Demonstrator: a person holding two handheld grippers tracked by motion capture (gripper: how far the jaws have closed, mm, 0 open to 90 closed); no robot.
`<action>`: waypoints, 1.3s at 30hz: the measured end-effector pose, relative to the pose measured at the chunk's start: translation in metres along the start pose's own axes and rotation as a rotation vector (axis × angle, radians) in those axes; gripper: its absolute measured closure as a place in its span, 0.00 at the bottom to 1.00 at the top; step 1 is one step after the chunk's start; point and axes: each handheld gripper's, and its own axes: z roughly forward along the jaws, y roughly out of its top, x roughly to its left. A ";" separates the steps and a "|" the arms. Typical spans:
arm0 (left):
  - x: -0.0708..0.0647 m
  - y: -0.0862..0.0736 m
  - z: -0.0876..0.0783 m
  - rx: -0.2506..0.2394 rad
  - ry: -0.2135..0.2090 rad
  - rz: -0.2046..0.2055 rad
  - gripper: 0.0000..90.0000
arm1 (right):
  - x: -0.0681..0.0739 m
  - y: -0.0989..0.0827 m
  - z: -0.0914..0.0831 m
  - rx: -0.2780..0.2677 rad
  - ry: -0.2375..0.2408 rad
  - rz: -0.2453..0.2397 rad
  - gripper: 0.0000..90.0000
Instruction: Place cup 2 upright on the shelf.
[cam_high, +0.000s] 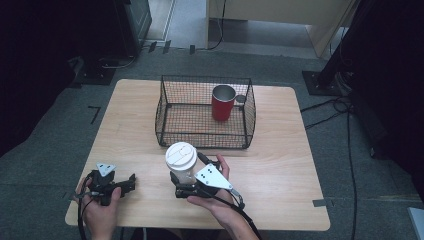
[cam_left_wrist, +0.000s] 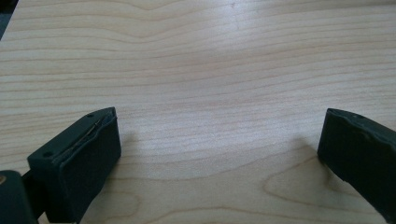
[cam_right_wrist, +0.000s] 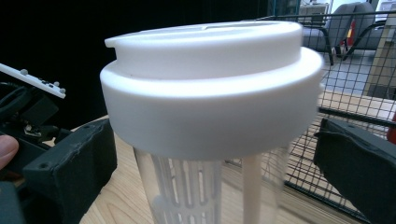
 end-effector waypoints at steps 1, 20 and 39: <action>0.000 0.000 0.000 -0.001 0.000 0.000 0.00 | 0.001 0.000 0.002 0.000 -0.002 -0.002 0.00; 0.000 0.000 0.000 0.000 0.000 -0.001 0.00 | 0.004 -0.002 0.018 0.007 -0.028 -0.011 0.17; 0.000 0.001 0.001 -0.004 -0.001 -0.002 0.00 | 0.003 0.017 0.019 -0.072 -0.040 -0.049 0.18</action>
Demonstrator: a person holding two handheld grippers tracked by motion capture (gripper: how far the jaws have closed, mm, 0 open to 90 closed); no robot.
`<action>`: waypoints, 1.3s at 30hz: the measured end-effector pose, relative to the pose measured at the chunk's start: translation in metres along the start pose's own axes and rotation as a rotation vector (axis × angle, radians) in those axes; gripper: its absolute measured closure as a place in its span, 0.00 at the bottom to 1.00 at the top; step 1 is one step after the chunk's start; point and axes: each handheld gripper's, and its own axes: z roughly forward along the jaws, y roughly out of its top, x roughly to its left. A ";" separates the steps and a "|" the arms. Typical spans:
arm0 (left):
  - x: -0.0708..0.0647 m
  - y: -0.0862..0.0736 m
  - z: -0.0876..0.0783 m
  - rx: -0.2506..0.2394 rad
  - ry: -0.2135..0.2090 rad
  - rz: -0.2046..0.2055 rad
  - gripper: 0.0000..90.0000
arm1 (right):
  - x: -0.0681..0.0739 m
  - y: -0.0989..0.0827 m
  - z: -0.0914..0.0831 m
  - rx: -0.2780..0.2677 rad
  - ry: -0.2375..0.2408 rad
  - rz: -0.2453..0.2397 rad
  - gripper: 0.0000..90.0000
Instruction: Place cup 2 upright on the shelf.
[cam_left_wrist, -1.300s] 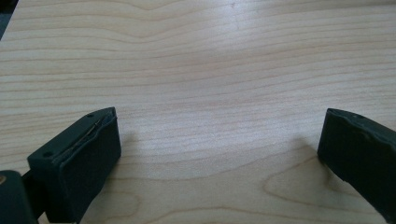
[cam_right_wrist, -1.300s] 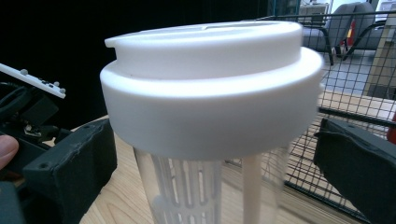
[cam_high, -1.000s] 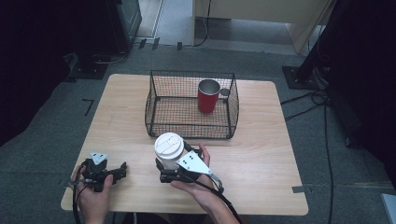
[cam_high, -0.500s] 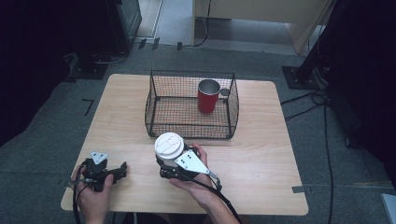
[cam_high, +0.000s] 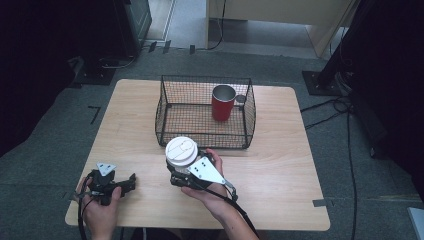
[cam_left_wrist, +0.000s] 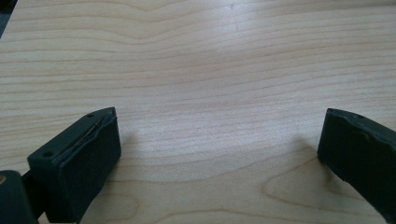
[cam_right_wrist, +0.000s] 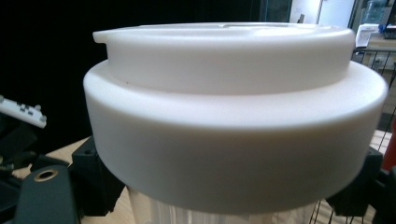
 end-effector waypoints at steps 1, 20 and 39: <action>0.000 0.000 0.000 0.000 0.000 0.001 0.00 | -0.001 0.006 0.001 -0.014 -0.004 -0.003 0.18; 0.000 0.000 0.000 0.004 -0.001 0.001 0.00 | -0.009 0.054 0.015 -0.128 -0.025 -0.021 0.18; 0.000 0.000 0.000 0.004 -0.001 0.001 0.00 | -0.023 0.096 0.037 -0.258 -0.063 -0.051 0.18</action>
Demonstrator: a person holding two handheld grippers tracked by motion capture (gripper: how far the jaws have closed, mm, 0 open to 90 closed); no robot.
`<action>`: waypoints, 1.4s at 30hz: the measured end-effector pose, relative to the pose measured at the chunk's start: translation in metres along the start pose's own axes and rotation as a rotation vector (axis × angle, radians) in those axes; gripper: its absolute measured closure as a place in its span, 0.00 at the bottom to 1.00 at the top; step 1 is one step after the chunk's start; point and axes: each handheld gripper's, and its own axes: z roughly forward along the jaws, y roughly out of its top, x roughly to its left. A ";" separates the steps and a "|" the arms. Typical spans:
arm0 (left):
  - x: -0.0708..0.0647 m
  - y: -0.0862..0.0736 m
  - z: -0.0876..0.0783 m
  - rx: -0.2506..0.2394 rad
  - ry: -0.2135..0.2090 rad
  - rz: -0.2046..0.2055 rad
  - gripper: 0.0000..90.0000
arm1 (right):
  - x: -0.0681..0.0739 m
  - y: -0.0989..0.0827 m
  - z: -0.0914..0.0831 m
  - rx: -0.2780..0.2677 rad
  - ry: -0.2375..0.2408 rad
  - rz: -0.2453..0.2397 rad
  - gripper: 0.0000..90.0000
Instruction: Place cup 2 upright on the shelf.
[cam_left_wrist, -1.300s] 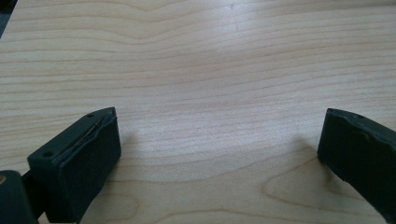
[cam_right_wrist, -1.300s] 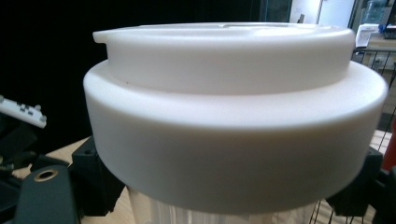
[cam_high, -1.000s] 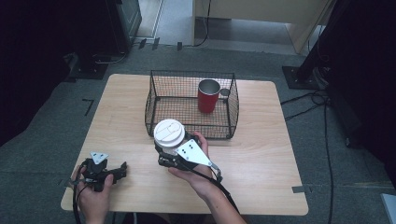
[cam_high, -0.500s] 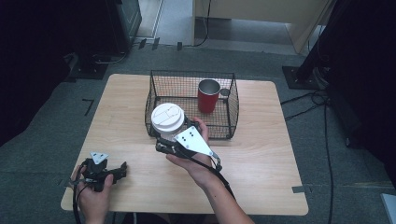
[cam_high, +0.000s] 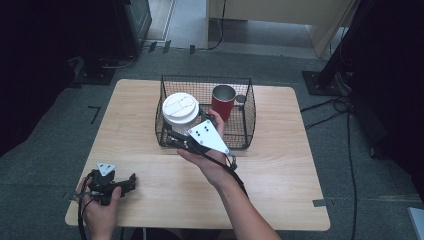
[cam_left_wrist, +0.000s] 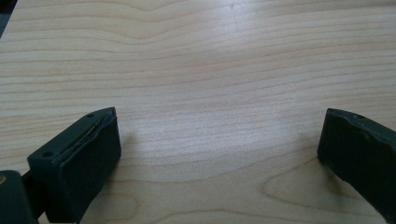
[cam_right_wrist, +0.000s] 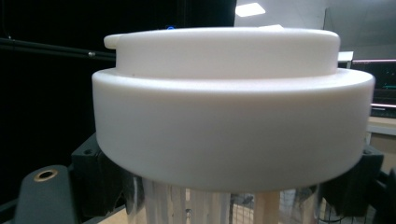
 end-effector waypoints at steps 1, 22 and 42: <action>0.000 0.000 0.000 -0.001 0.000 0.000 0.00 | -0.001 0.001 0.002 -0.005 -0.002 -0.002 0.18; 0.000 0.000 0.000 -0.001 0.000 0.000 0.00 | -0.024 0.007 0.046 -0.034 -0.049 0.017 0.18; 0.000 0.000 0.000 -0.001 0.000 0.000 0.00 | -0.054 -0.044 0.096 0.085 -0.118 0.045 0.18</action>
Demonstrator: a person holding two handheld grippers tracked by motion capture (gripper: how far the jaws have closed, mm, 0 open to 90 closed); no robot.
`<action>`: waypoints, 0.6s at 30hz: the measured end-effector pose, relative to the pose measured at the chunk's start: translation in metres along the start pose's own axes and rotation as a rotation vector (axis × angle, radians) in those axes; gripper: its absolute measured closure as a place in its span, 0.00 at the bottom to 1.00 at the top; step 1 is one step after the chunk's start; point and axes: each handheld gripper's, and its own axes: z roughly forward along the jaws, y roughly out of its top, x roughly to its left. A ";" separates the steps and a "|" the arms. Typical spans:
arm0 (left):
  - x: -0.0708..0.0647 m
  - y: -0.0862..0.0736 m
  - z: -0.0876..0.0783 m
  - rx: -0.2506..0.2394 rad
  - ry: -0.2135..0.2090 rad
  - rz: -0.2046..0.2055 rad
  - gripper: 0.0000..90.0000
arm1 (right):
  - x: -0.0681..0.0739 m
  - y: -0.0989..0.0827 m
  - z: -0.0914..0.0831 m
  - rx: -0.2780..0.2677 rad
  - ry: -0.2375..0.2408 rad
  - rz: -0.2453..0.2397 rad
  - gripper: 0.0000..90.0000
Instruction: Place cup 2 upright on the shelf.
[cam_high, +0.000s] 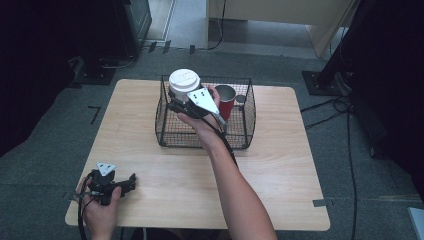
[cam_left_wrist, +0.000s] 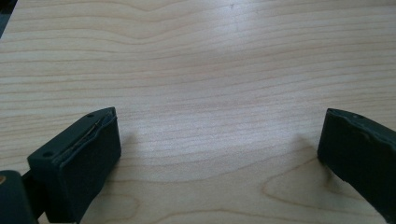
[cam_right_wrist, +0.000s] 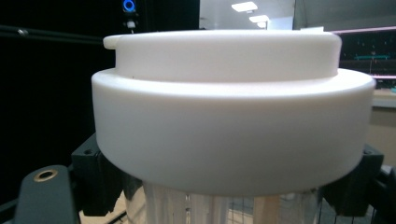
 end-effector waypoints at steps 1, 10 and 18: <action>0.000 0.000 0.000 0.000 0.000 0.000 0.00 | -0.001 -0.002 0.002 0.008 -0.004 0.001 0.18; 0.000 0.000 0.000 0.000 0.000 0.000 0.00 | -0.008 -0.018 0.015 0.081 0.000 -0.004 0.18; 0.000 0.000 0.000 0.002 0.000 0.002 0.00 | -0.009 -0.029 0.024 0.151 0.039 -0.035 0.18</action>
